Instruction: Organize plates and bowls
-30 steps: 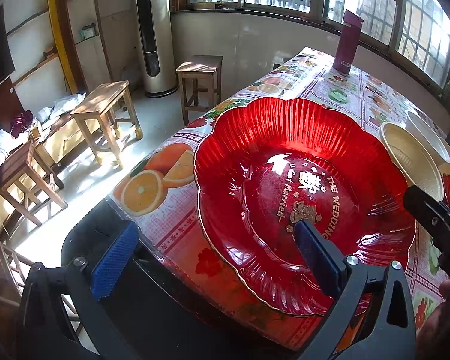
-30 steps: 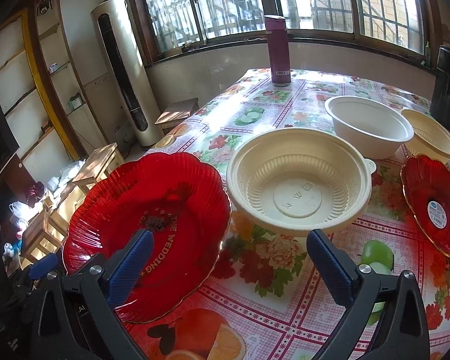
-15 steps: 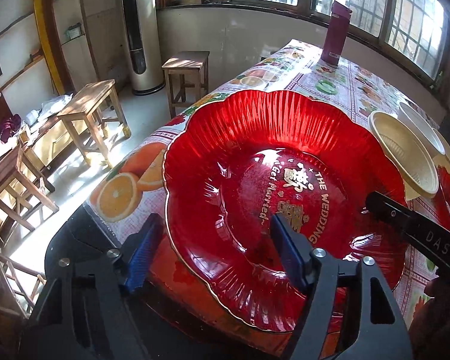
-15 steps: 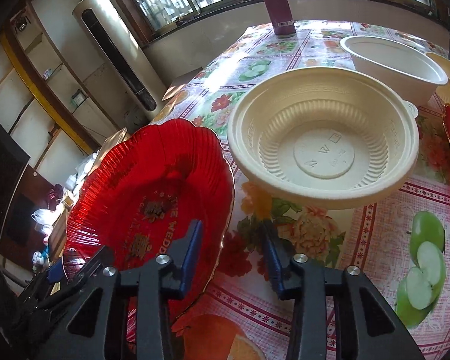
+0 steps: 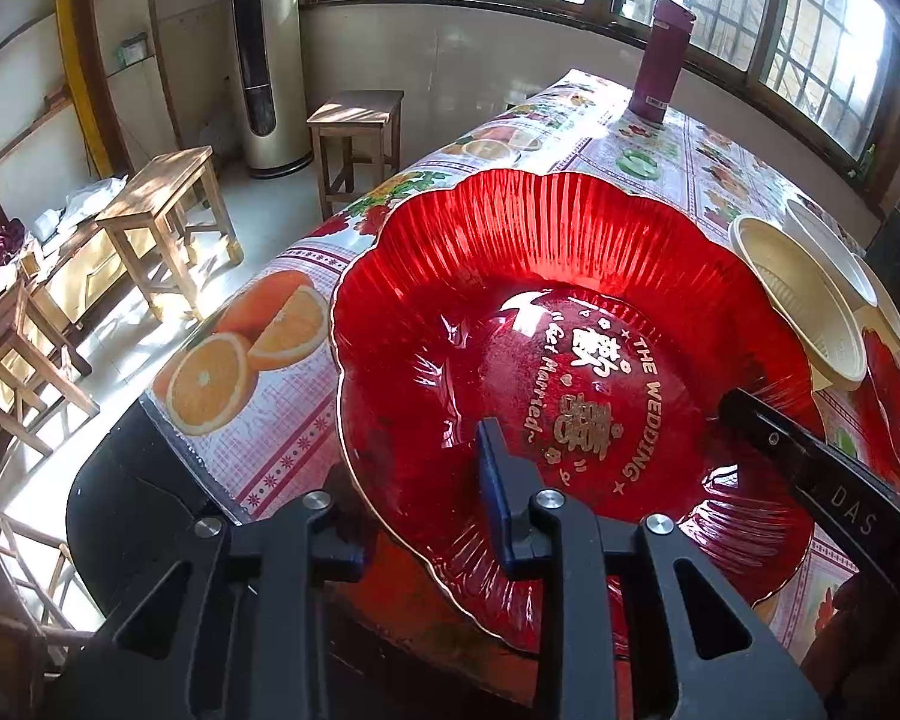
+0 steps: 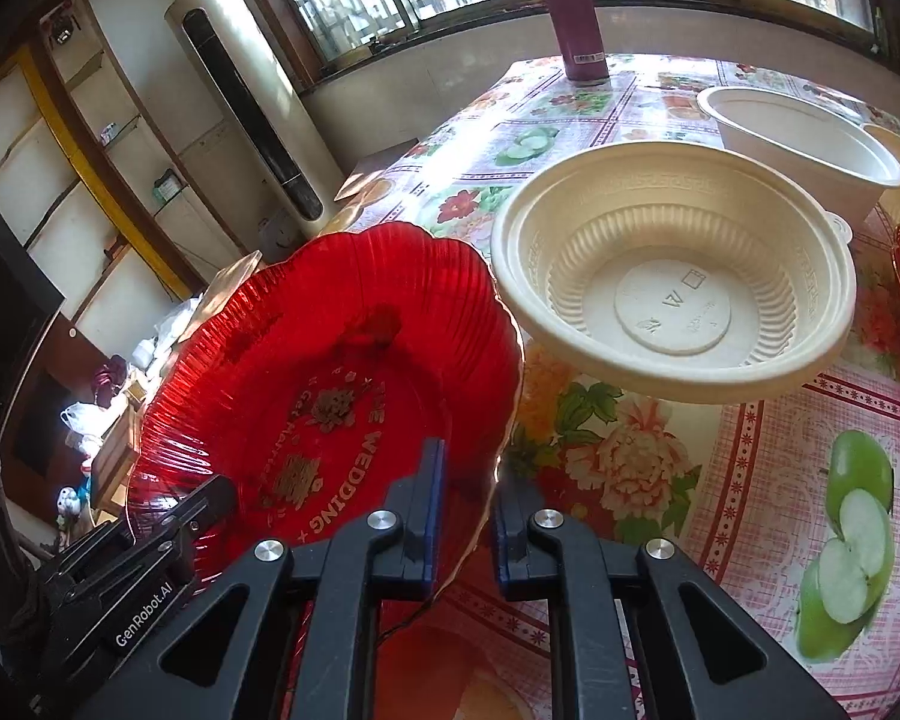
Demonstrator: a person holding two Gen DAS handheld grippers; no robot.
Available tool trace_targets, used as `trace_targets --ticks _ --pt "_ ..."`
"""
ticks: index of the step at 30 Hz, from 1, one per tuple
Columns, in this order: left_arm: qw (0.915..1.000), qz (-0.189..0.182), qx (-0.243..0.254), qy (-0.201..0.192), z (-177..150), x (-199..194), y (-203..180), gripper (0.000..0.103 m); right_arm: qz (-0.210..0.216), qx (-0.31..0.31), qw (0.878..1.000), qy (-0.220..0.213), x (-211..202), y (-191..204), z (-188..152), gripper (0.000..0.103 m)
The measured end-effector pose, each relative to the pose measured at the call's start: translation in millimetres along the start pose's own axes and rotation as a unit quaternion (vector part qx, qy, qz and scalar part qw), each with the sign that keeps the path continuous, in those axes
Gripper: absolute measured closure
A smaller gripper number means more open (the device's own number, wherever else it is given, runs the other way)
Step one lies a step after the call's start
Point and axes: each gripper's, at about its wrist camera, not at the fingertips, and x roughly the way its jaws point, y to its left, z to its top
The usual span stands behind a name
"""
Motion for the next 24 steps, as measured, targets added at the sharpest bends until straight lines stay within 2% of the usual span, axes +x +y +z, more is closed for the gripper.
trace_targets --ticks 8,14,17,19,20,21,22,24 --pt "1.0000 -0.006 -0.006 -0.002 -9.6 -25.0 5.4 0.076 0.015 -0.006 1.000 -0.014 -25.8 4.6 -14.1 0.089" --pt "0.9998 -0.007 -0.013 0.014 -17.1 -26.6 3.9 0.076 0.032 0.014 0.999 0.017 -23.3 -3.7 -22.3 0.085" --pt "0.9989 -0.021 -0.027 0.033 -22.6 -24.8 7.6 0.067 0.038 0.022 0.999 0.026 -26.2 -8.6 -25.4 0.082" --pt "0.9984 -0.037 -0.025 0.035 -29.4 -30.3 9.8 0.057 0.031 0.012 0.999 0.024 -35.0 -10.3 -25.3 0.069" --pt "0.9982 -0.045 -0.021 0.033 -32.8 -35.0 11.2 0.054 0.033 0.008 0.999 0.020 -41.6 -12.3 -25.8 0.051" --pt "0.9979 -0.057 -0.014 0.027 -36.4 -41.9 12.2 0.047 0.035 0.004 0.999 0.010 -49.9 -15.4 -27.4 0.037" --pt "0.9977 -0.062 -0.009 0.026 -40.6 -49.3 13.5 0.036 0.035 0.002 0.999 -0.001 -59.2 -17.9 -30.2 0.032" --pt "0.9962 -0.085 -0.008 0.014 -48.5 -66.6 16.8 0.033 0.036 0.000 0.999 -0.022 -78.6 -29.7 -34.0 0.028"
